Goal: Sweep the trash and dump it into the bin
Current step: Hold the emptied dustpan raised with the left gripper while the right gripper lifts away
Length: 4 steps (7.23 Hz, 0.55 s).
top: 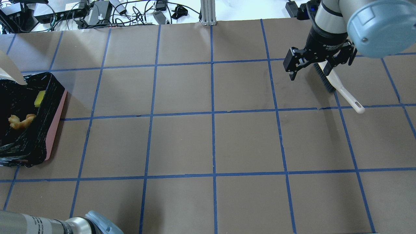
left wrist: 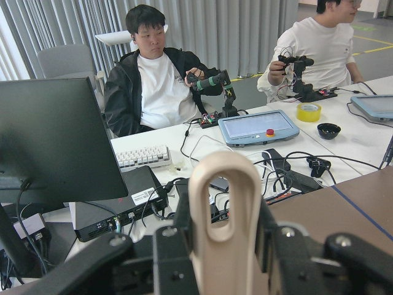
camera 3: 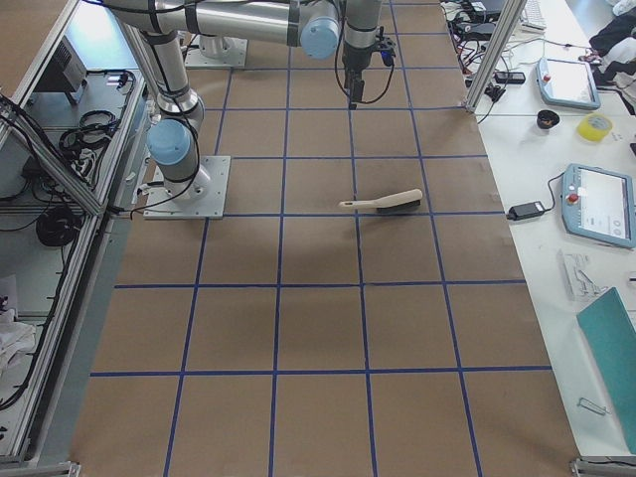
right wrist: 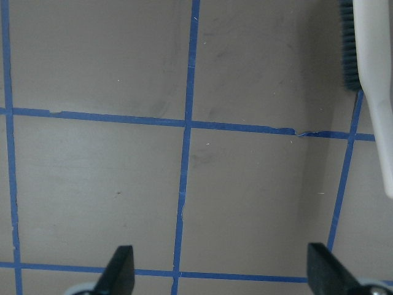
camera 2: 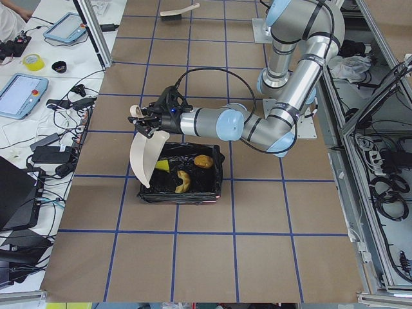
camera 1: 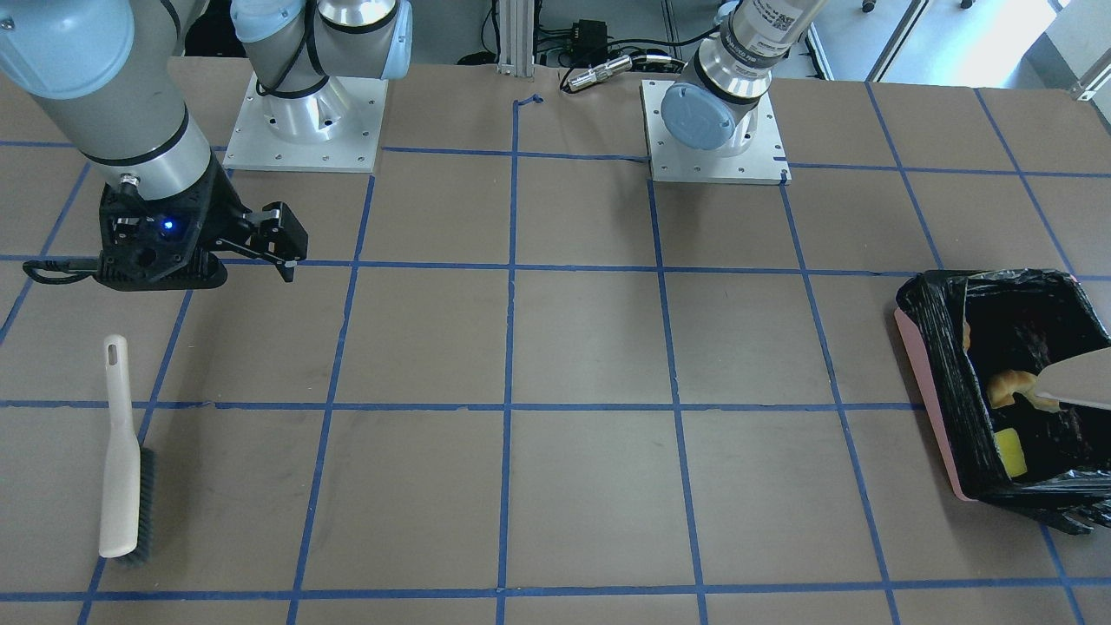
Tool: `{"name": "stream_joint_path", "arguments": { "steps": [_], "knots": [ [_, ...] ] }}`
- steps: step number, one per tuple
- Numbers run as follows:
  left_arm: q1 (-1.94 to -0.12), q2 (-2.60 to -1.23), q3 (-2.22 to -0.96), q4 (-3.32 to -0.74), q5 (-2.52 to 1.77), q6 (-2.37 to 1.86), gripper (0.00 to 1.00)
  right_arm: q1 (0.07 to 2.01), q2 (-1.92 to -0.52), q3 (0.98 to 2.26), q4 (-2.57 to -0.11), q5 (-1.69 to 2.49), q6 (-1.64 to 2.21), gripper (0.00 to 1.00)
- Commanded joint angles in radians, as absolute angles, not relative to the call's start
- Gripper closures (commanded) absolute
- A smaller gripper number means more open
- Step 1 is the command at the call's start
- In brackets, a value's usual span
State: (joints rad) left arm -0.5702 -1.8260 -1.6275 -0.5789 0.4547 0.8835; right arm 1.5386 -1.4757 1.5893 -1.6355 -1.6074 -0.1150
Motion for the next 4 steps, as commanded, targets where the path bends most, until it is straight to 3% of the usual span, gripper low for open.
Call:
{"name": "stream_joint_path", "arguments": {
  "steps": [1, 4],
  "knots": [
    [-0.642, -1.795, -1.618, -0.575, 0.653, 0.689, 1.0, 1.539, -1.476, 1.589, -1.637, -1.608, -0.114, 0.0],
    [-0.843, -1.757, -1.603, -0.574, 0.961, 0.339, 1.0, 1.539, -1.485, 1.589, -1.634, -1.605, -0.101, 0.0]
  ]
}}
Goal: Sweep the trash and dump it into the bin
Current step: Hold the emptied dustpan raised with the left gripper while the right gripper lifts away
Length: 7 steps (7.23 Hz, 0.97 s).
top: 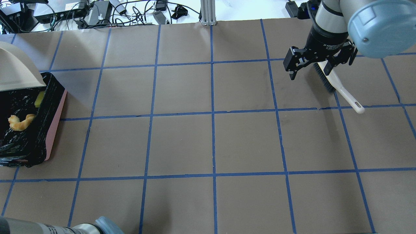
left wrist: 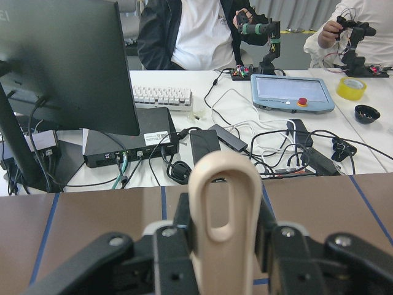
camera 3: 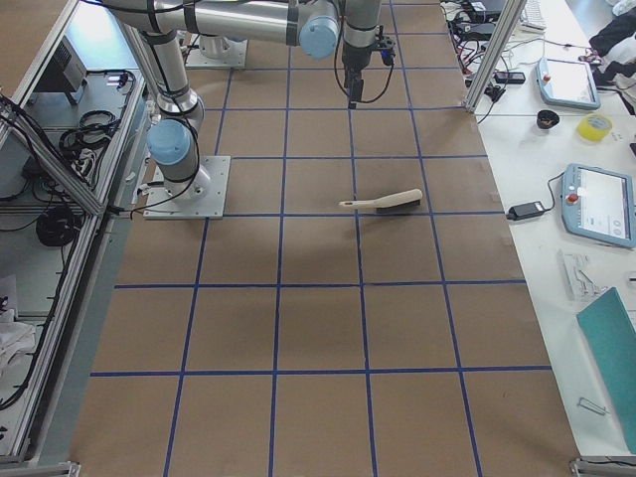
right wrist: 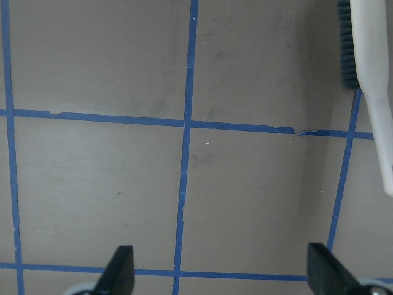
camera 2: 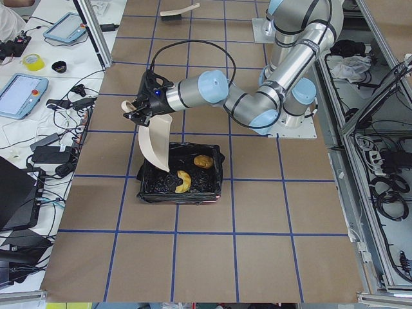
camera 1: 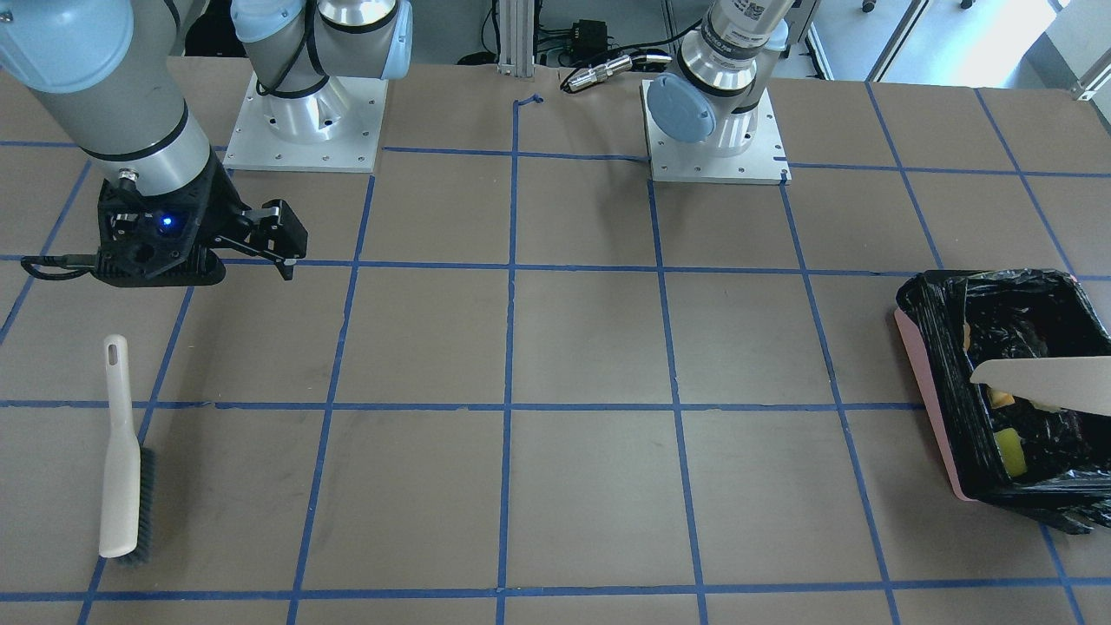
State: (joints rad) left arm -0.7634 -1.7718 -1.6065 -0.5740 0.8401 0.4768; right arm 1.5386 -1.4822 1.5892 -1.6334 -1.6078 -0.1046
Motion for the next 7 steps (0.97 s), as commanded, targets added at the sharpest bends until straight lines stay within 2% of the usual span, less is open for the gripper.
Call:
{"name": "stream_joint_path", "arguments": {
  "steps": [1, 4, 7],
  "knots": [
    [-0.906, -1.75, -1.595, -0.587, 1.097, 0.242, 1.0, 1.539, -1.485, 1.589, -1.635, -1.605, -0.101, 0.0],
    [-1.072, -1.77, -1.597, -0.594, 1.361, -0.069, 1.0, 1.539, -1.482, 1.591, -1.625, -1.611, -0.083, 0.0],
    [-1.21, -1.795, -1.592, -0.761, 1.582, -0.486, 1.0, 1.555, -1.485, 1.604, -1.62, -1.611, 0.067, 0.0]
  ]
}}
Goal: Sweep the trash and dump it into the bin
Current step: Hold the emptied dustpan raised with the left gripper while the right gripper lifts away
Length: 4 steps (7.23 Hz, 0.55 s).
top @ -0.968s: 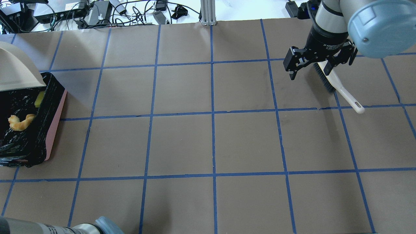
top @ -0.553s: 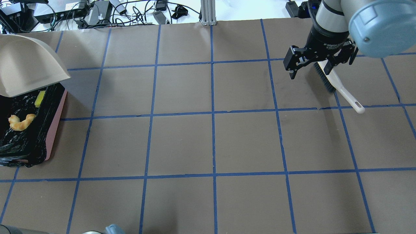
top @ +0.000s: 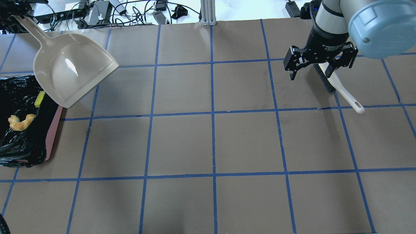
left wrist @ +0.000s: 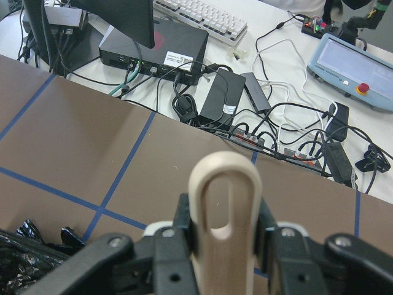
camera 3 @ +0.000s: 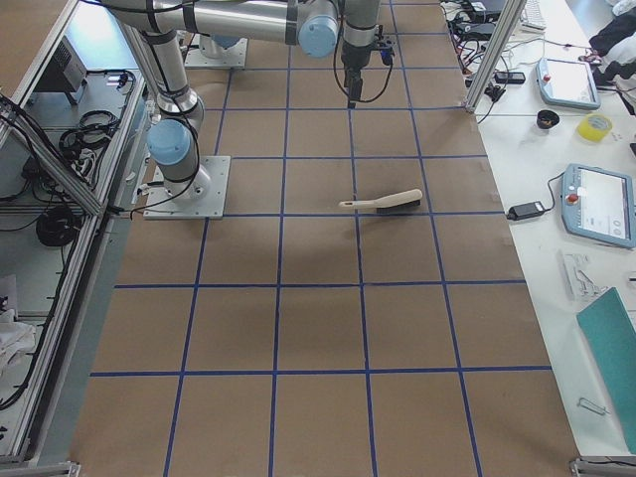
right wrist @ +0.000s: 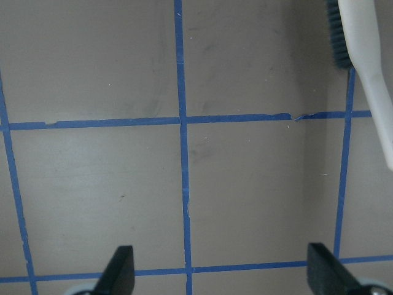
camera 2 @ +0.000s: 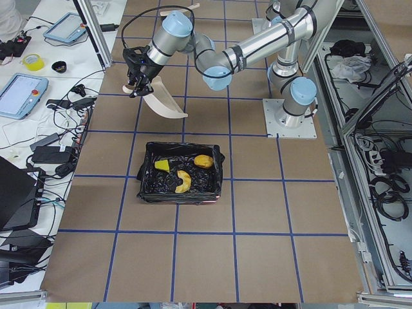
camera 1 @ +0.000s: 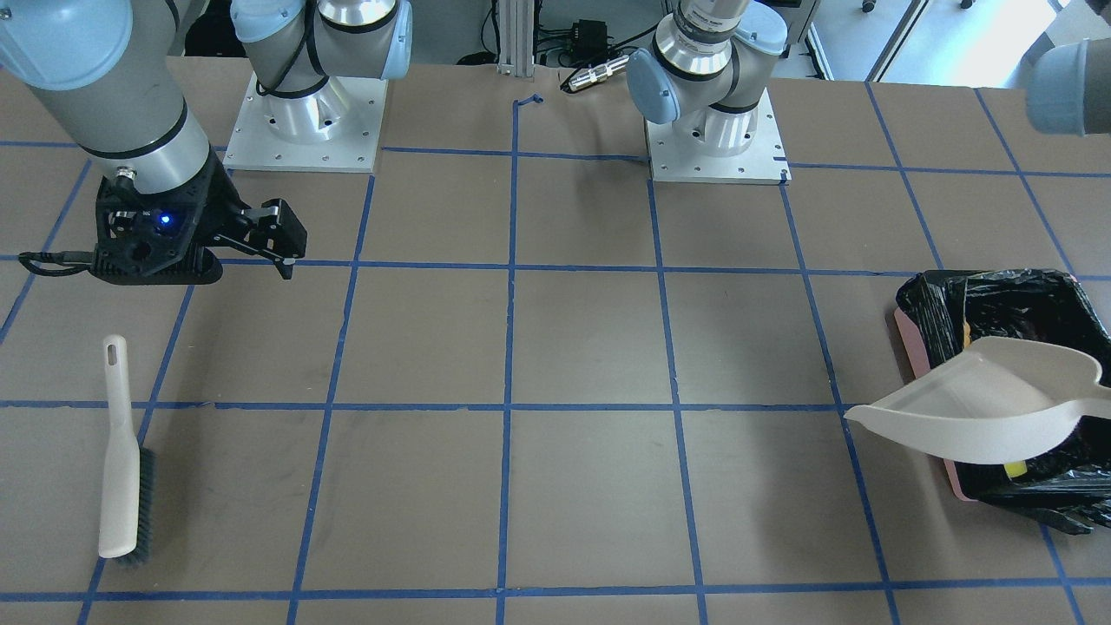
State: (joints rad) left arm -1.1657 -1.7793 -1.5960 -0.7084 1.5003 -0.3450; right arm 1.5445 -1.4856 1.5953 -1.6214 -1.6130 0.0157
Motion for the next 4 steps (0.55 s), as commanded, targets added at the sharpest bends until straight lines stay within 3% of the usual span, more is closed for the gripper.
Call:
{"name": "stream_joint_path", "arguments": {
  "steps": [1, 4],
  "knots": [
    [-1.216, -1.811, -1.591, -0.79, 1.604, -0.559, 1.0, 1.58, -1.488, 1.608, -1.626, -1.62, 0.071, 0.0],
    [-1.27, -1.9, -1.568, -0.89, 1.611, -0.909, 1.0, 1.595, -1.473, 1.609, -1.635, -1.67, 0.066, 0.0]
  ]
}}
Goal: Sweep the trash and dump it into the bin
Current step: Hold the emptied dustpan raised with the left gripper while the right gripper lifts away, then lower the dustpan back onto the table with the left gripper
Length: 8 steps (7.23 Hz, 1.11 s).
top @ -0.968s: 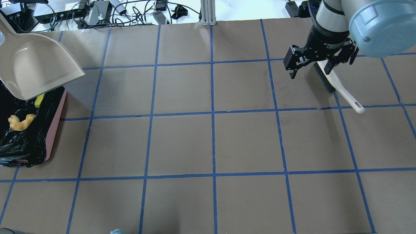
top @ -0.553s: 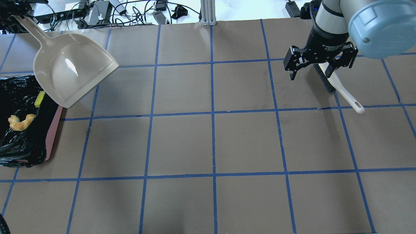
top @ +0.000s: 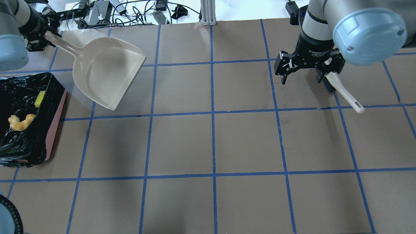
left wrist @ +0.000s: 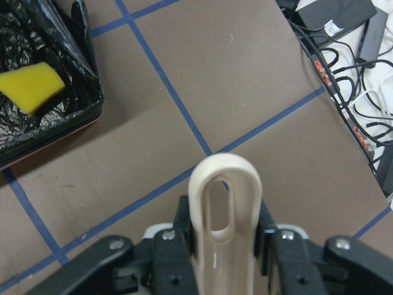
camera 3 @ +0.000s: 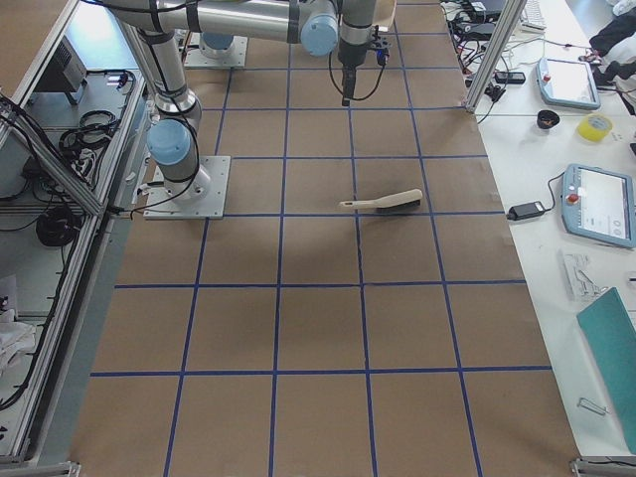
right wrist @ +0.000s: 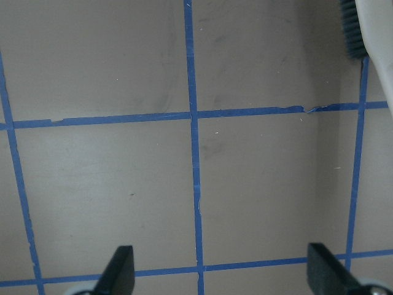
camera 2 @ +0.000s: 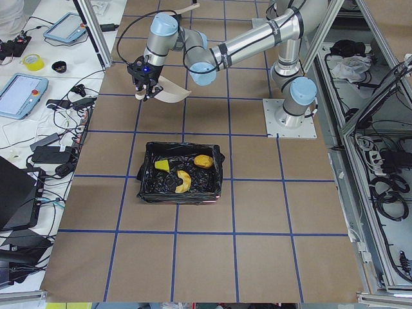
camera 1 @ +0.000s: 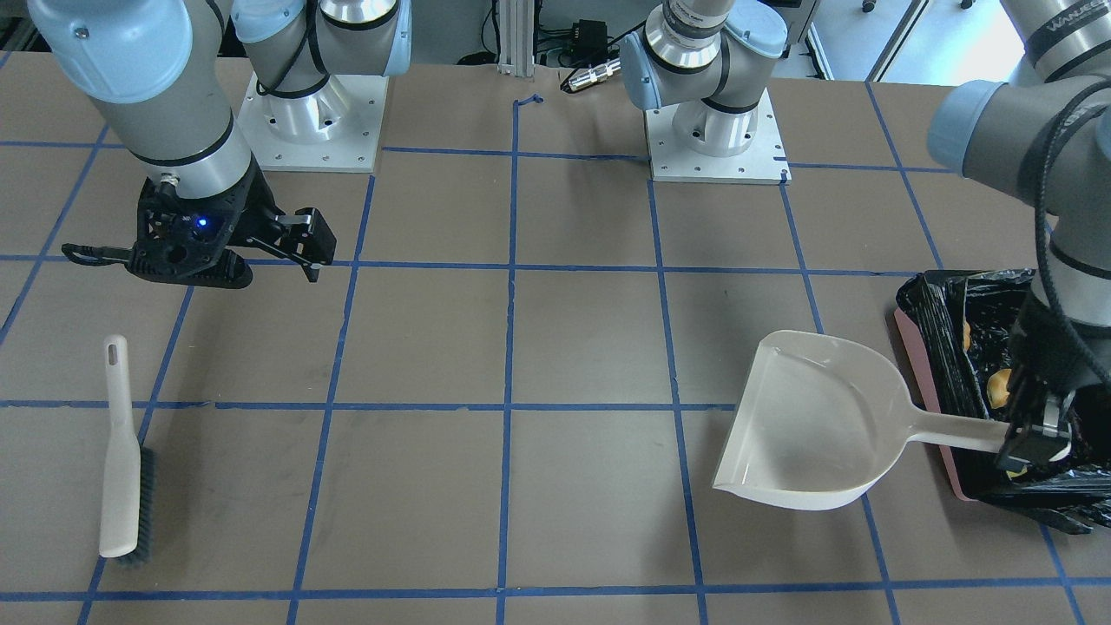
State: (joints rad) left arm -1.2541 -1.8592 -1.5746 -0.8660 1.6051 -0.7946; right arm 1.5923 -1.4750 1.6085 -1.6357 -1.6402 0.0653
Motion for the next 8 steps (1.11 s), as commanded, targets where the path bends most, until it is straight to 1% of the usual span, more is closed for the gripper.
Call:
{"name": "stream_joint_path", "arguments": {
  "steps": [1, 3, 4, 6, 8],
  "knots": [
    [-1.275, -1.934, -1.568, -0.897, 1.609, -0.986, 1.0, 1.595, -1.464, 1.611, -1.637, -1.669, 0.069, 0.0],
    [-1.275, -2.014, -1.56, -0.885, 1.608, -1.067, 1.0, 1.595, -1.471, 1.611, -1.637, -1.667, 0.071, 0.0],
    [-1.275, -2.048, -1.524, -0.888, 1.6, -1.131, 1.0, 1.595, -1.471, 1.611, -1.637, -1.667, 0.072, 0.0],
    [-1.288, -2.097, -1.516, -0.897, 1.601, -1.281, 1.0, 1.595, -1.471, 1.611, -1.637, -1.667, 0.071, 0.0],
    [-1.319, -2.132, -1.516, -0.894, 1.606, -1.317, 1.0, 1.595, -1.462, 1.611, -1.638, -1.666, 0.071, 0.0]
  ]
}}
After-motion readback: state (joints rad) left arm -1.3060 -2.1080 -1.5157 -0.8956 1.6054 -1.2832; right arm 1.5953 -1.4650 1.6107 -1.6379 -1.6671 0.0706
